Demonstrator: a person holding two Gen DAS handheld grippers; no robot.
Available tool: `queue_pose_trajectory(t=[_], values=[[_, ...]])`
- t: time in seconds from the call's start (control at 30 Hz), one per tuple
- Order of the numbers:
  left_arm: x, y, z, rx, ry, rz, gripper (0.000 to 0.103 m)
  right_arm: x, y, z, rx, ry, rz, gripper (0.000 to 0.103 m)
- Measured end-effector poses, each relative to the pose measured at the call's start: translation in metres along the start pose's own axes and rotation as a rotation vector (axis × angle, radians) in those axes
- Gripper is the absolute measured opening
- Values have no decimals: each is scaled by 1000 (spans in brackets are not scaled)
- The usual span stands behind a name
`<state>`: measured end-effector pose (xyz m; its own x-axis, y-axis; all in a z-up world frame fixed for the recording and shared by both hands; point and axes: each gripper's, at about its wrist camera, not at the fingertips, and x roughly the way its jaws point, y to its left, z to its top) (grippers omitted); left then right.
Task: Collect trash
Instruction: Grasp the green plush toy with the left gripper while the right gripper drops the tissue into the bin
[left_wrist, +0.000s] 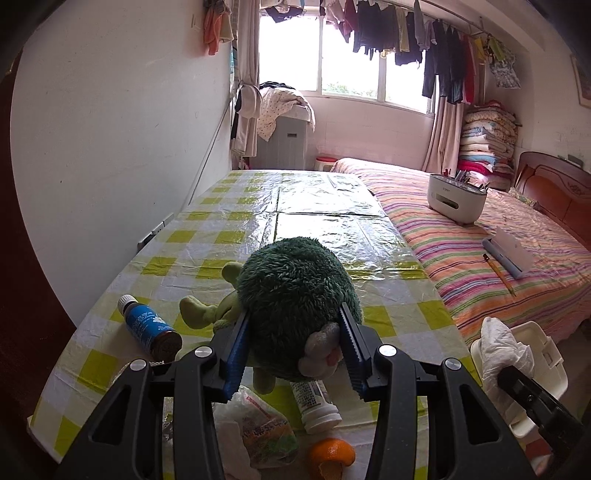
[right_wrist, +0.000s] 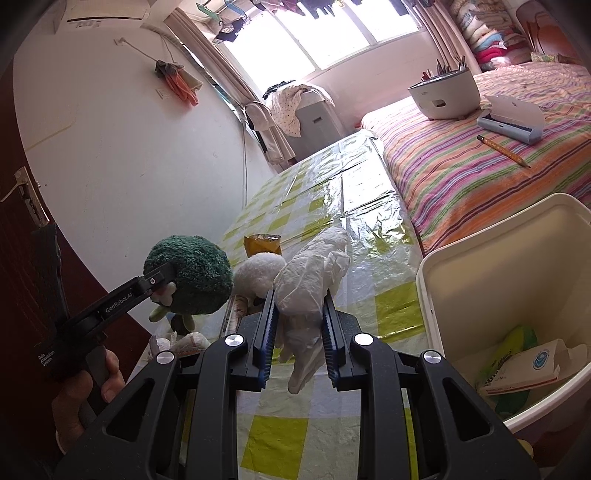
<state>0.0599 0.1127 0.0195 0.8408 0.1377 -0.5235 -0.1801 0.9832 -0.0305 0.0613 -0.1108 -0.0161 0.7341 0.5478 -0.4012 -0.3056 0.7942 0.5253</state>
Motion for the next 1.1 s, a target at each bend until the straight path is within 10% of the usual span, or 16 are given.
queue_pose_trajectory(t=[1.1], values=[[-34, -53, -7, 70, 6, -206, 44, -38, -44, 6, 107, -93, -98, 22]])
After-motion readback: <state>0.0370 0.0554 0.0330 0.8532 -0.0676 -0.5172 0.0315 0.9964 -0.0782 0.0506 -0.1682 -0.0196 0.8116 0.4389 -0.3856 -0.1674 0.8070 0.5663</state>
